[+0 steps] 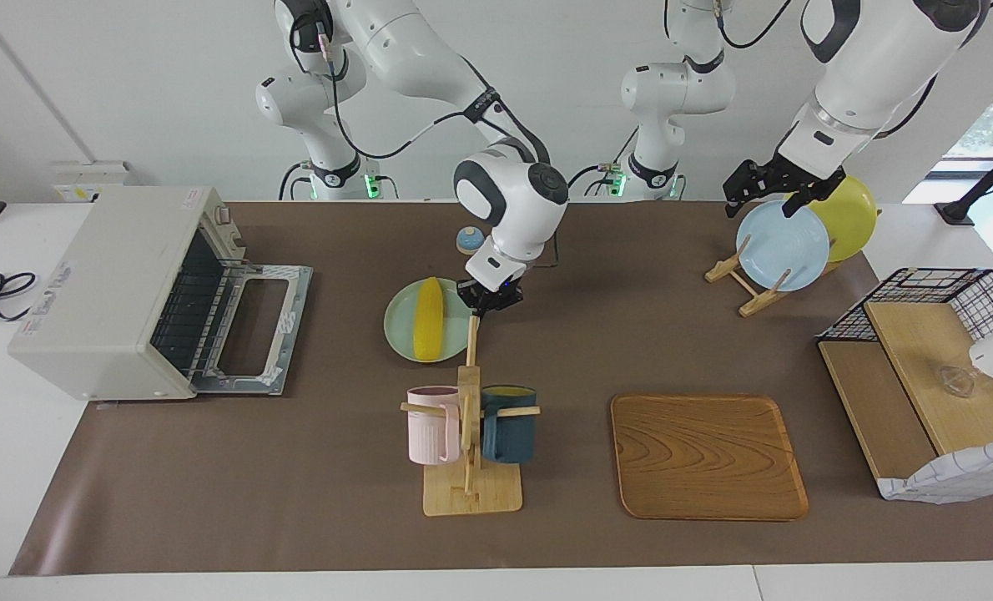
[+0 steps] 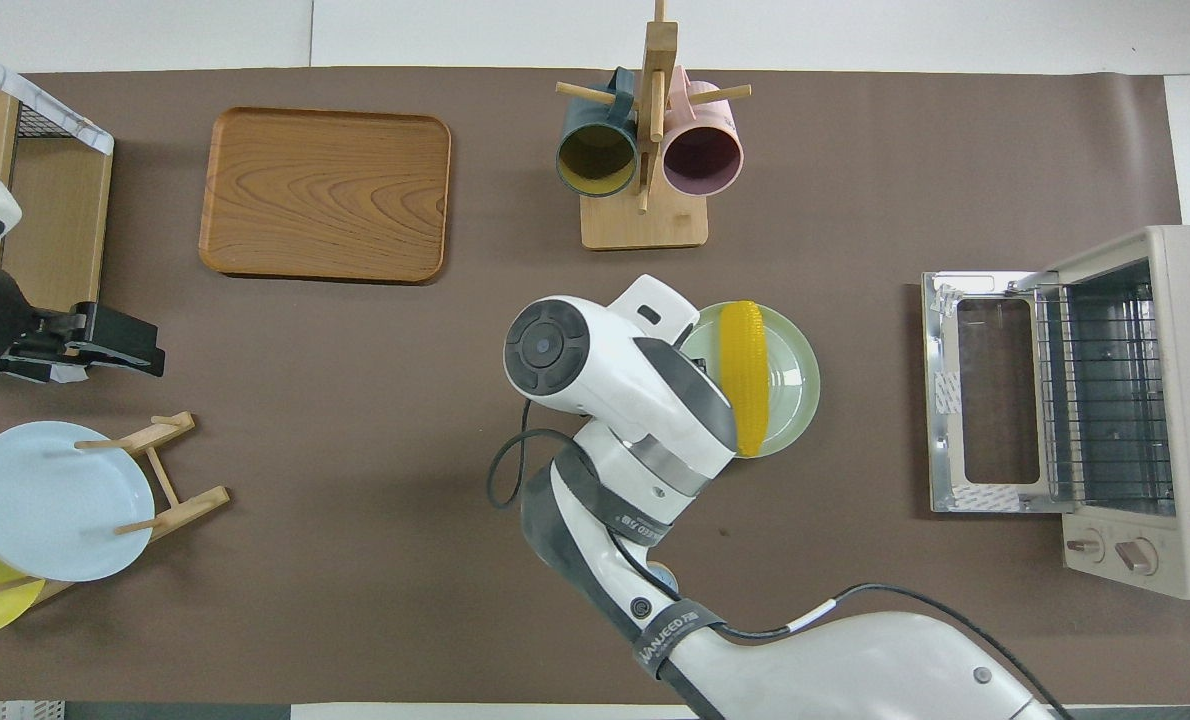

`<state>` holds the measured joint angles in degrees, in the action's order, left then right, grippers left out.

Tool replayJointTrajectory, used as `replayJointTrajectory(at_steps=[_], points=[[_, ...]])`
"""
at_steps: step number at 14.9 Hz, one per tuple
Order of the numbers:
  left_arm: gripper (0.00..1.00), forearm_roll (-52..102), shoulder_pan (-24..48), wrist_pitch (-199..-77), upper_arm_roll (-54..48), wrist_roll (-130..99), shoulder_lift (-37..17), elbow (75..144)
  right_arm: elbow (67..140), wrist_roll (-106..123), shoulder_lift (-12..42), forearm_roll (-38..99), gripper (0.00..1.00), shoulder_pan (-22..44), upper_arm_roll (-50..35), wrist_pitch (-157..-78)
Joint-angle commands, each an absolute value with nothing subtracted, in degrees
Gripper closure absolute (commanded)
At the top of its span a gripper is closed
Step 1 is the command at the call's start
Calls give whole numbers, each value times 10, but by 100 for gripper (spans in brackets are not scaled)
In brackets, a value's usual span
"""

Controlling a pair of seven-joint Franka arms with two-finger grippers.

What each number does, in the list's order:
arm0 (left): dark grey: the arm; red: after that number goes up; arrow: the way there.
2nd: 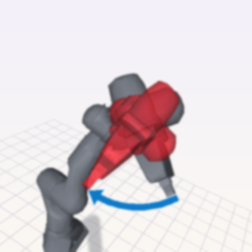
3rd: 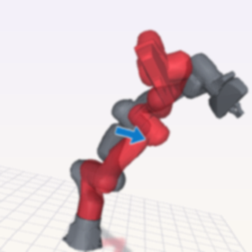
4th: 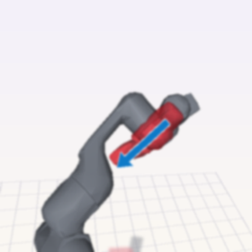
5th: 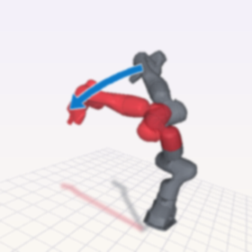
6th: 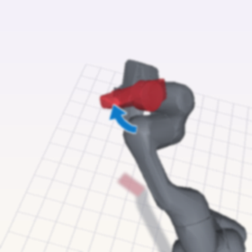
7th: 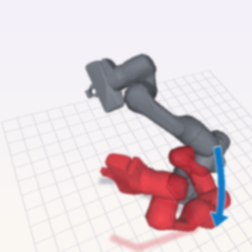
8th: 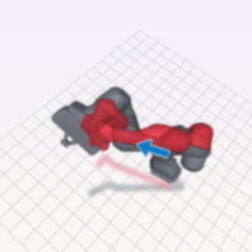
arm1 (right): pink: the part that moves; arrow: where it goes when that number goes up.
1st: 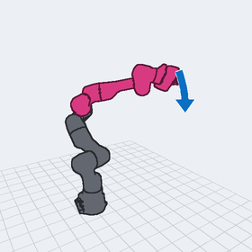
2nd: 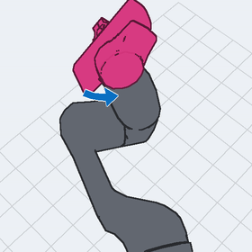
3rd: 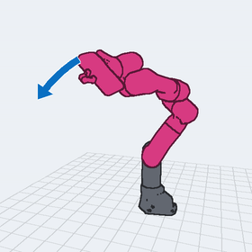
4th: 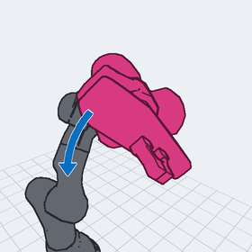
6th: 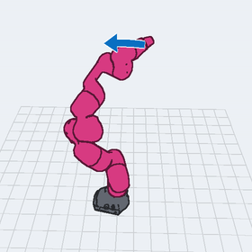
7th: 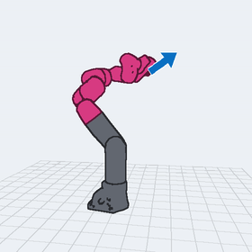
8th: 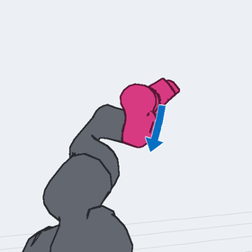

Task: Put corn in oven
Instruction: 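Grasp the green plate rim with the right gripper and lift it, then carry the plate with corn toward the open oven with the right gripper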

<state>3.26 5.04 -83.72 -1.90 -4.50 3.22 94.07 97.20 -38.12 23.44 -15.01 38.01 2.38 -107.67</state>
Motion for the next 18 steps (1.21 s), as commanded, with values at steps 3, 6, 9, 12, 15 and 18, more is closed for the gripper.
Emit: replayJointTrajectory(at_steps=[3, 6, 9, 12, 15, 18], points=[[0, 38, 49, -840, -16, -48, 28, 933, 1036, -244, 145, -161, 100, 257, 17, -1038], [0, 37, 51, -838, -15, -47, 30, 938, 1080, -184, 105, -161, 100, 196, 17, -1036], [0, 37, 49, -837, -15, -47, 32, 940, 1105, -122, 80, -161, 100, 141, 17, -1036], [0, 36, 50, -836, -15, -47, 35, 940, 1111, -93, 76, -161, 100, 111, 18, -1034], [0, 37, 49, -837, -15, -48, 35, 940, 1118, -77, 76, -161, 100, 77, 18, -1042], [0, 36, 49, -836, -15, -48, 35, 940, 1127, -47, 72, -170, 100, 48, 18, -1055]])
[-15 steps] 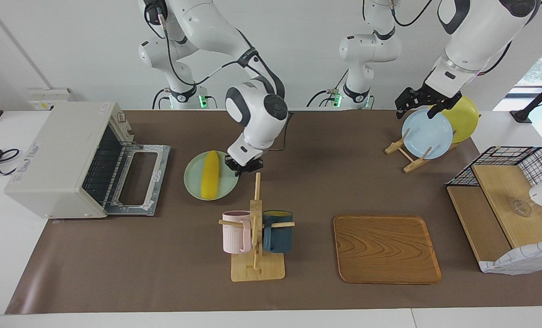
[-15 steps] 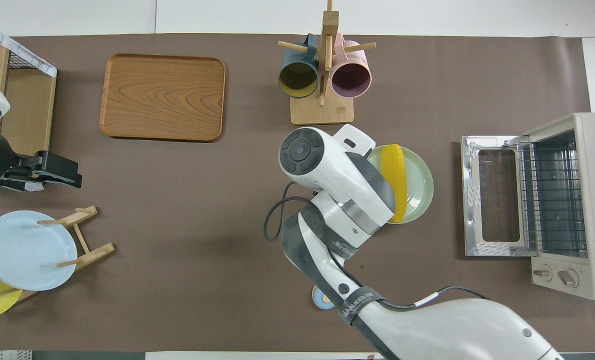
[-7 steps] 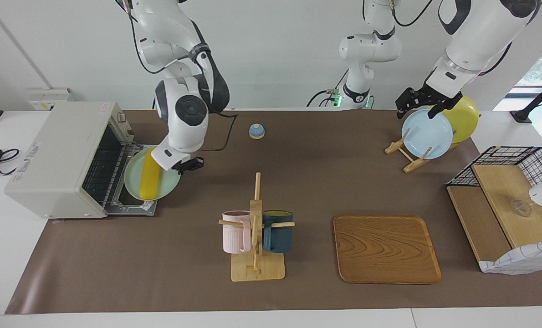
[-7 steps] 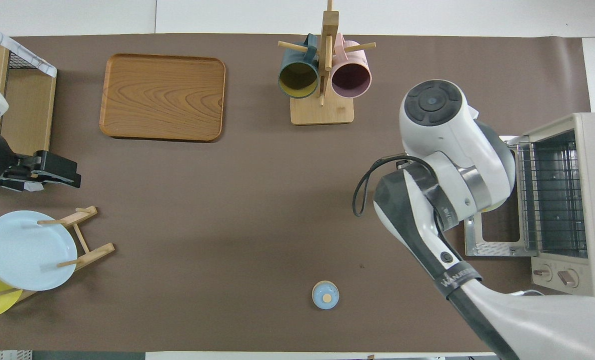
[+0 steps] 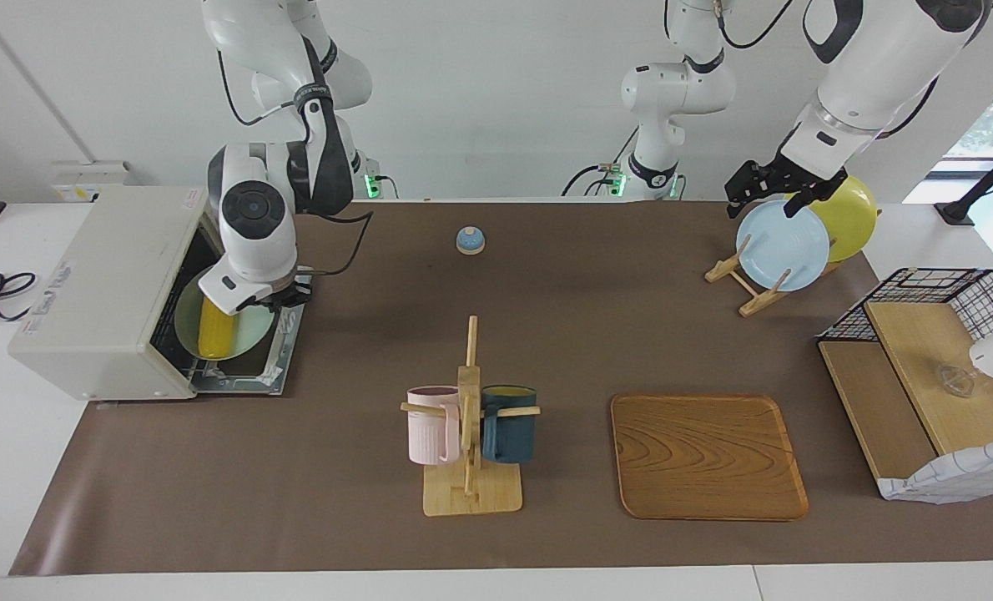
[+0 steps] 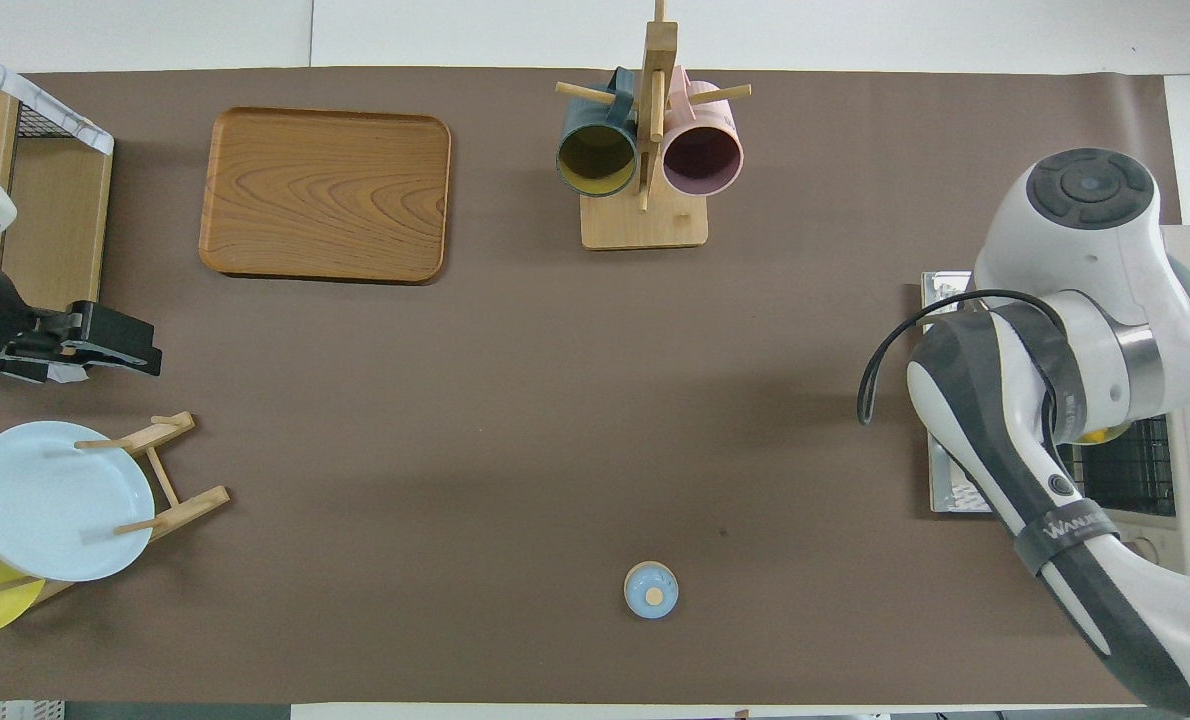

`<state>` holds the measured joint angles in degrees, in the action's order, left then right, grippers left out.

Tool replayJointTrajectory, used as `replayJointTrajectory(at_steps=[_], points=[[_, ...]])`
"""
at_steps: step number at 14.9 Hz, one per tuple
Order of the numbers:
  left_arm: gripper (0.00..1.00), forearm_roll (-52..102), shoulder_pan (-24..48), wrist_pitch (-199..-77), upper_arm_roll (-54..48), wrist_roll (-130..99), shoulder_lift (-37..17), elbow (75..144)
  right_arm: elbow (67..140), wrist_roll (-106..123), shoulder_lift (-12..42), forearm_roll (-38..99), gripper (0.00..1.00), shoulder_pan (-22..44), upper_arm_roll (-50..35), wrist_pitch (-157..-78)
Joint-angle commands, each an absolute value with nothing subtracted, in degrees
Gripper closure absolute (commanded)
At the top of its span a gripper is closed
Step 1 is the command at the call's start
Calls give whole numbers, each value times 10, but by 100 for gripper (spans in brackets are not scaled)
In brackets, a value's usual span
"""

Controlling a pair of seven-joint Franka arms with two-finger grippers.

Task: Put corn in oven
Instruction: 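Carry the plate with corn toward the open oven with the right gripper, then push the plate into the oven with the right gripper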

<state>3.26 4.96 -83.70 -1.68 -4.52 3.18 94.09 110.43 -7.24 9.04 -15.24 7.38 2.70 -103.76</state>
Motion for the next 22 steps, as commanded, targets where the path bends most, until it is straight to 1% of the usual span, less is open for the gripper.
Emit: replayJointTrajectory(at_steps=[1, 10, 13, 20, 21, 22], points=[[0, 36, 49, -836, -15, -48, 35, 940, 1127, -31, 73, -171, 100, 33, 17, -1063], [0, 36, 49, -836, -15, -47, 35, 940, 1132, 17, 75, -170, 100, -3, 17, -1071], [0, 36, 49, -836, -15, -47, 35, 940, 1137, 20, 74, -169, 100, -9, 17, -1086], [0, 36, 49, -836, -15, -47, 35, 940, 1176, 19, 64, -163, 100, -21, 16, -1120], [0, 36, 49, -836, -15, -48, 35, 940, 1178, 18, 64, -163, 95, -21, 16, -1130], [0, 36, 49, -836, -15, -47, 35, 940, 1178, 19, 65, -163, 88, -22, 17, -1137]])
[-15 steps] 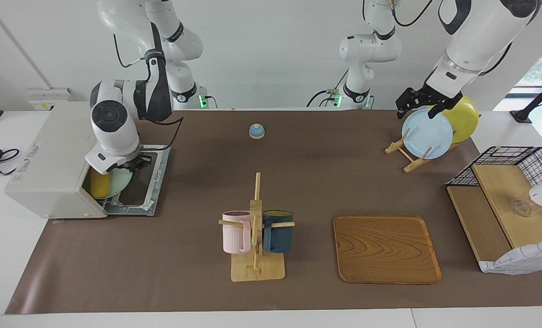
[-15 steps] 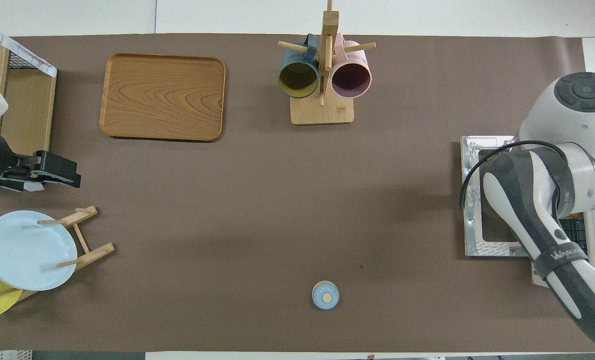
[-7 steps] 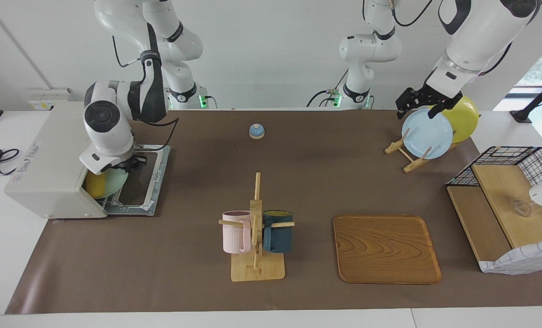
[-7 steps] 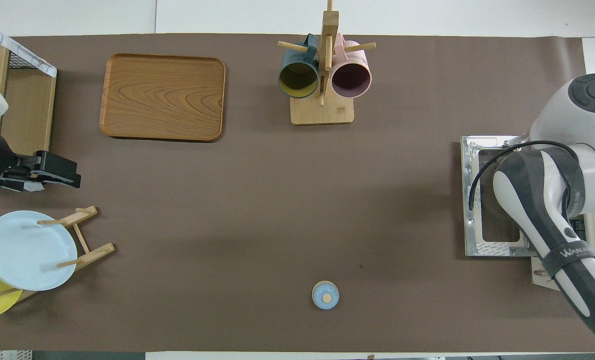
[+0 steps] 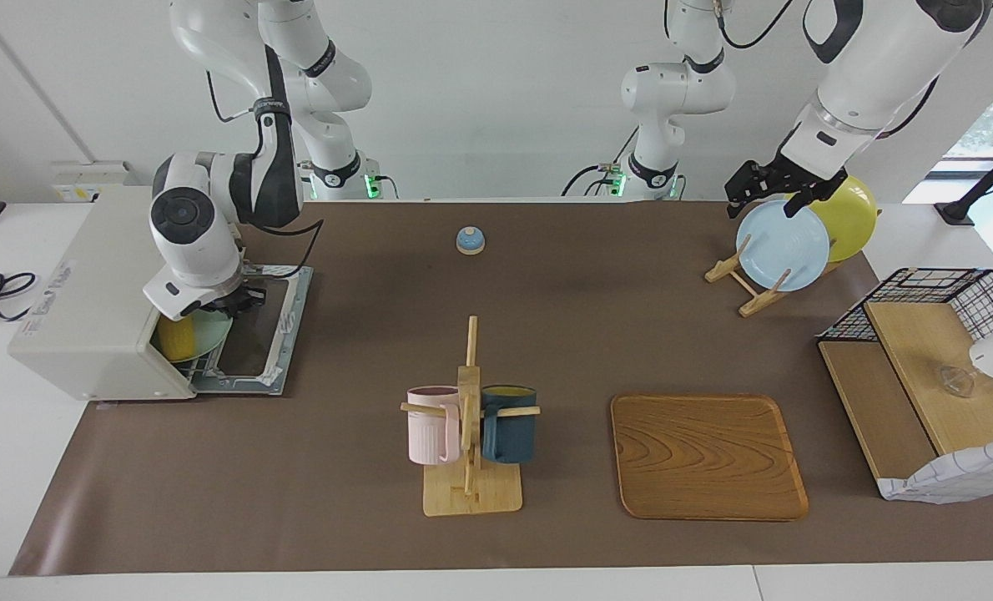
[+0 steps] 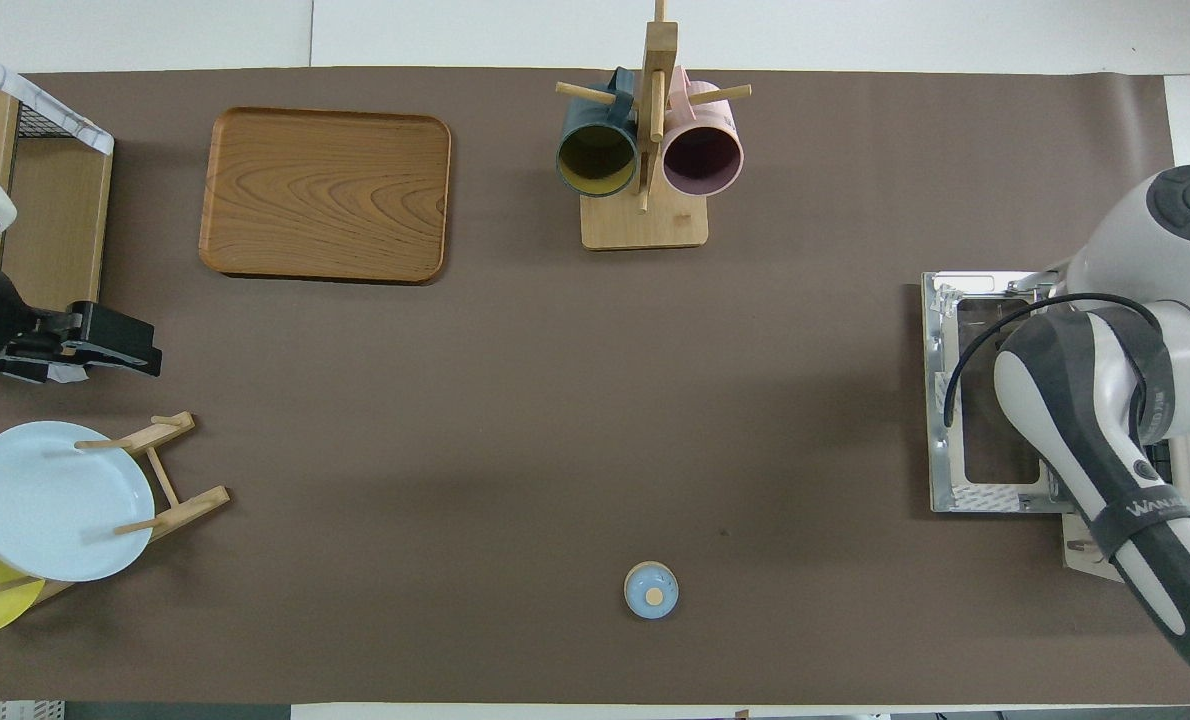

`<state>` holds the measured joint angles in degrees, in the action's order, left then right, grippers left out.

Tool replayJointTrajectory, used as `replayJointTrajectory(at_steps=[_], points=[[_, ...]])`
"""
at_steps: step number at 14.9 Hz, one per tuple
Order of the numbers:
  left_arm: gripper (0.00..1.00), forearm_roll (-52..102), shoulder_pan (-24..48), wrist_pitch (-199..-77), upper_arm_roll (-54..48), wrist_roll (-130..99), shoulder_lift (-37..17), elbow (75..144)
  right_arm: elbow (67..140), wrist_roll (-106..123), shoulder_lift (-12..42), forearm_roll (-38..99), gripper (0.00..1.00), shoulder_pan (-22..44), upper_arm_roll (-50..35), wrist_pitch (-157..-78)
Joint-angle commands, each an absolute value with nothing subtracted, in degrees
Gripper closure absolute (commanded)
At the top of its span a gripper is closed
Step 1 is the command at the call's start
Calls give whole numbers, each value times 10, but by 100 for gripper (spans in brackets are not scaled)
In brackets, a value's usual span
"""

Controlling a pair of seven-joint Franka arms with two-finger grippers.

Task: Put corn in oven
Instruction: 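Push the plate into the oven with the right gripper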

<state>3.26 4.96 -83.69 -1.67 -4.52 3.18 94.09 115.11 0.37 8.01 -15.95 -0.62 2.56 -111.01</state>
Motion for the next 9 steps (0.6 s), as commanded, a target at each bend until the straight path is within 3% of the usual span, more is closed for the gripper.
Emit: replayJointTrajectory(at_steps=[1, 9], points=[[0, 36, 49, -836, -15, -47, 35, 940, 1180, 19, 64, -163, 87, -23, 17, -1139], [0, 36, 49, -836, -15, -47, 35, 940, 1165, 17, 68, -163, 83, -18, 14, -1129]])
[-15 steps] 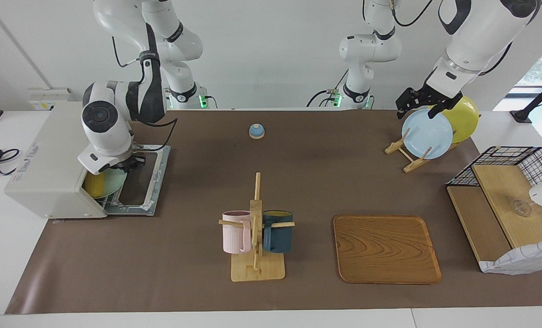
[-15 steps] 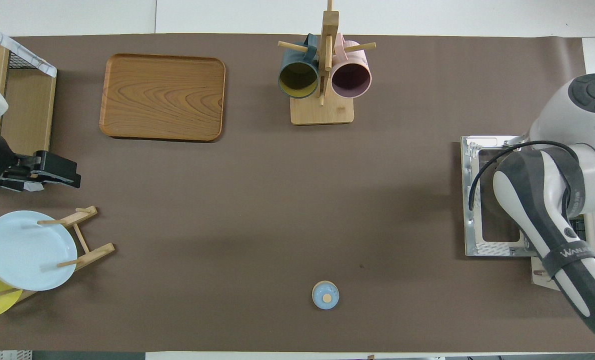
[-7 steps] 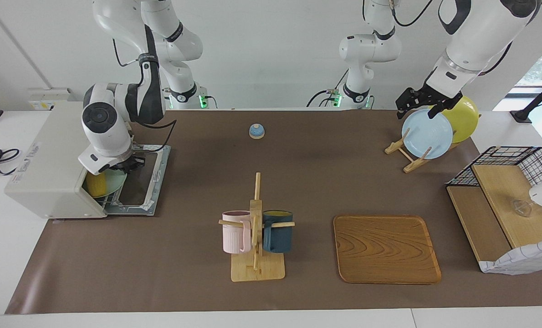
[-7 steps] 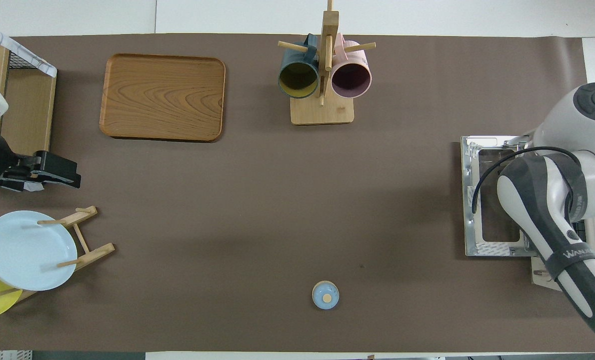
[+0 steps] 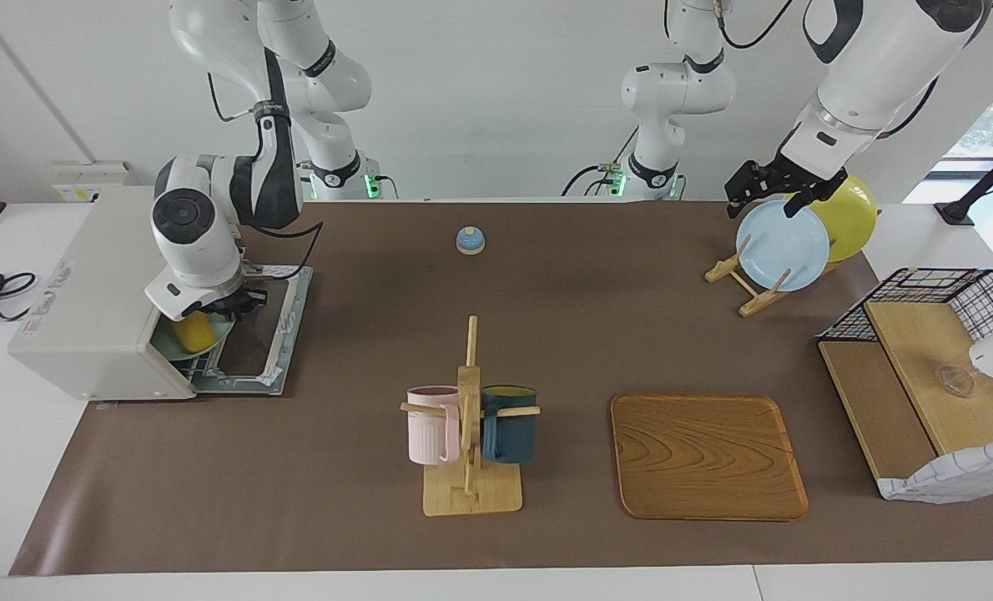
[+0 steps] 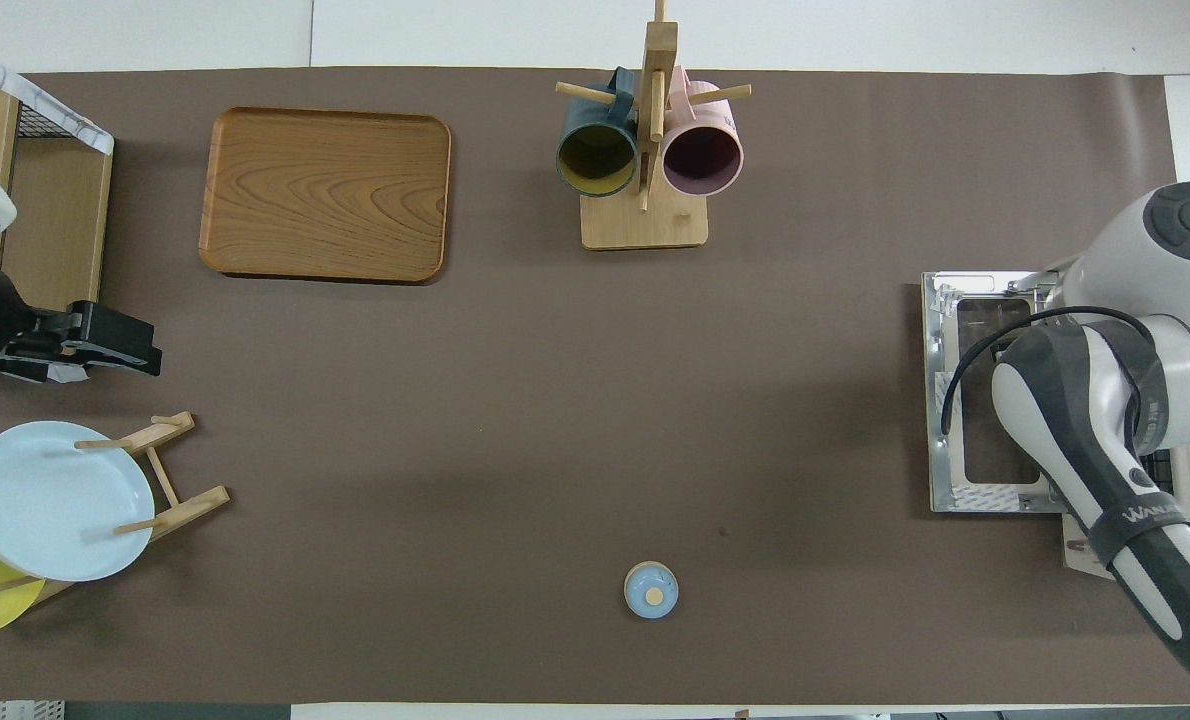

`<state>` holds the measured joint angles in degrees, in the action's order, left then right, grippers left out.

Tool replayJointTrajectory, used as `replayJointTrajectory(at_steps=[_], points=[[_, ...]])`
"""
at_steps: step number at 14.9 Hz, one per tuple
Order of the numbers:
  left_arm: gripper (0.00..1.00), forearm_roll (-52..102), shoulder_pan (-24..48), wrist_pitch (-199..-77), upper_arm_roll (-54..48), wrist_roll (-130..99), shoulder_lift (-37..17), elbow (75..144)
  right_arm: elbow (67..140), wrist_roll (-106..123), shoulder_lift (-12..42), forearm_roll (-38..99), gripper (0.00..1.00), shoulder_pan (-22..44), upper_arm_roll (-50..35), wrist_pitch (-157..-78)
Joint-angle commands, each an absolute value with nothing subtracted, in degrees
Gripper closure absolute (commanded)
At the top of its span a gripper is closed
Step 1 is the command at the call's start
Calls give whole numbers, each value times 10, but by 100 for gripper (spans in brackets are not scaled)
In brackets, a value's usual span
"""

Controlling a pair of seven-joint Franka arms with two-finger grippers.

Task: Put corn in oven
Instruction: 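Push the plate into the oven with the right gripper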

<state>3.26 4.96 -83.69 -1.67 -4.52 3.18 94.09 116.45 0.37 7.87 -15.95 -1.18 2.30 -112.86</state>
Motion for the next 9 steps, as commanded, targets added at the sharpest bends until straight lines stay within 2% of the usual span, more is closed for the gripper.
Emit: replayJointTrajectory(at_steps=[1, 5, 6, 7, 9], points=[[0, 36, 49, -836, -15, -47, 35, 940, 1158, 18, 68, -163, 83, -18, 13, -1119], [0, 36, 49, -836, -15, -47, 35, 940, 1107, 11, 76, -161, 84, 15, -1, -1067], [0, 36, 49, -836, -15, -47, 35, 940, 1106, -1, 78, -146, 87, 31, 0, -1069], [0, 36, 49, -836, -15, -47, 35, 940, 1108, -29, 78, -128, 100, 46, -1, -1077], [0, 36, 49, -837, -15, -47, 35, 940, 1132, -87, 76, -117, 100, 77, -1, -1116]])
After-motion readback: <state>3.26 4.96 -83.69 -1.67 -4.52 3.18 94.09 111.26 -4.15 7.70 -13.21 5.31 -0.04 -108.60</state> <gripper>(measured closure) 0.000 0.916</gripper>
